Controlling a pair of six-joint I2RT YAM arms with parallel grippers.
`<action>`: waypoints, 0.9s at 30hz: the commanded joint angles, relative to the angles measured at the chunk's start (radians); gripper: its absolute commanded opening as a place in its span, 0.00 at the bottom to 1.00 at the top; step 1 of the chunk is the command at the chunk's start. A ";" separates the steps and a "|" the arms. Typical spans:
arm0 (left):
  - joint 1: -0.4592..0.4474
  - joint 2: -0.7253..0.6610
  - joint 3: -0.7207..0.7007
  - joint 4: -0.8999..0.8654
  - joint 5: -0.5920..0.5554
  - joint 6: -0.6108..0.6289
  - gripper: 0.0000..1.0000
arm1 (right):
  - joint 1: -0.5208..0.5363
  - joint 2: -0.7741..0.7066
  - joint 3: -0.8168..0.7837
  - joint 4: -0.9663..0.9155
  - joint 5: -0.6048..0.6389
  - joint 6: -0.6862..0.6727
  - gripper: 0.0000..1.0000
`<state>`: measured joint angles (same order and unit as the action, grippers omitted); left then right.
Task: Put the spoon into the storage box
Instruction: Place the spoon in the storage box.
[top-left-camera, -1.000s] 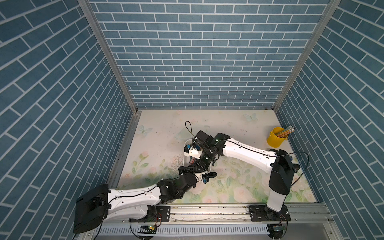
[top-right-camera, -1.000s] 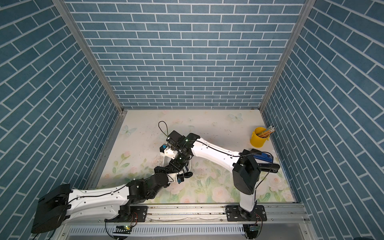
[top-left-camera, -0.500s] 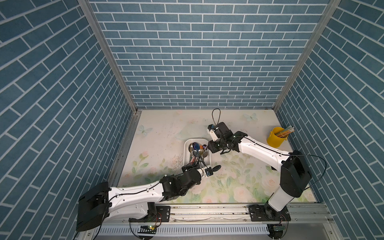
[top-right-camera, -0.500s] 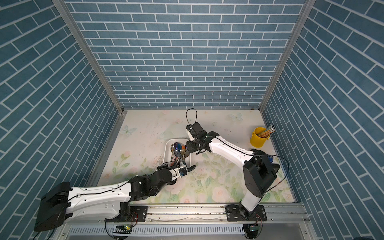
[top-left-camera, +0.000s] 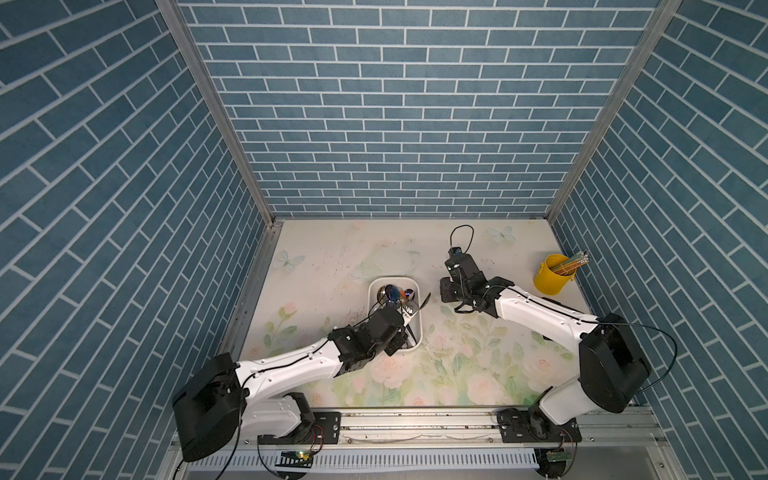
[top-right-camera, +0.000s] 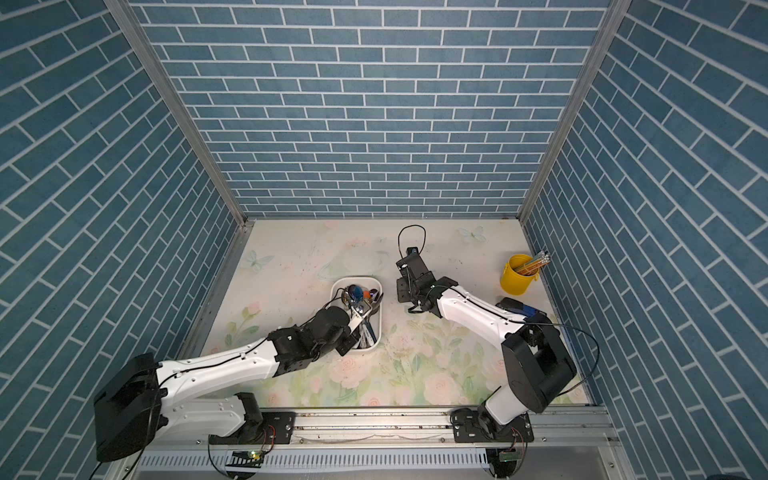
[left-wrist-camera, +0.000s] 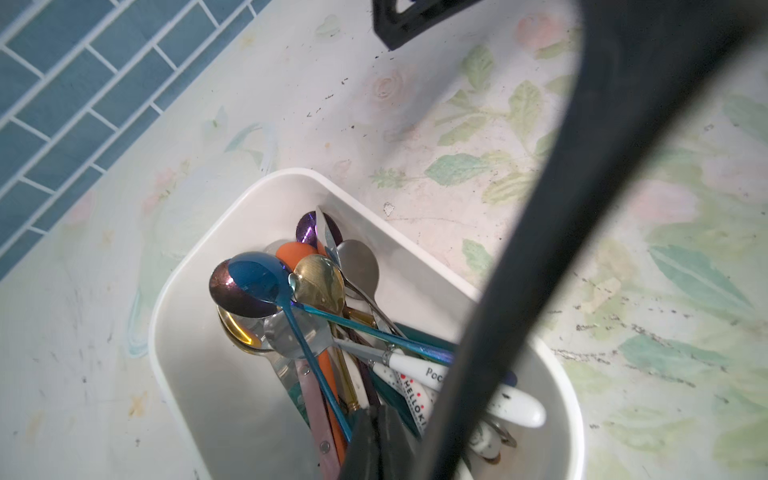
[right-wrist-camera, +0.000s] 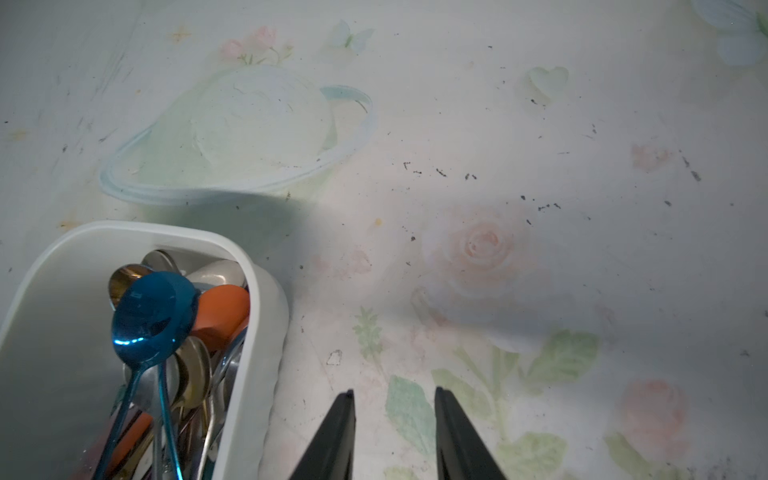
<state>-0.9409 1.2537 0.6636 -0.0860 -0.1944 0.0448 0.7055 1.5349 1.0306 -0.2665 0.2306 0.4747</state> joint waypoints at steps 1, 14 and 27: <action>0.070 0.047 0.038 -0.044 0.154 -0.123 0.00 | -0.003 -0.035 -0.025 0.046 0.064 0.027 0.35; 0.240 0.295 0.112 -0.053 0.368 -0.339 0.00 | -0.005 -0.059 -0.085 0.067 0.104 0.013 0.35; 0.325 0.412 0.198 -0.170 0.507 -0.451 0.01 | -0.012 -0.042 -0.106 0.070 0.084 -0.003 0.35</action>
<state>-0.6273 1.6341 0.8474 -0.1844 0.2852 -0.3855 0.6991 1.5005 0.9367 -0.2008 0.3061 0.4744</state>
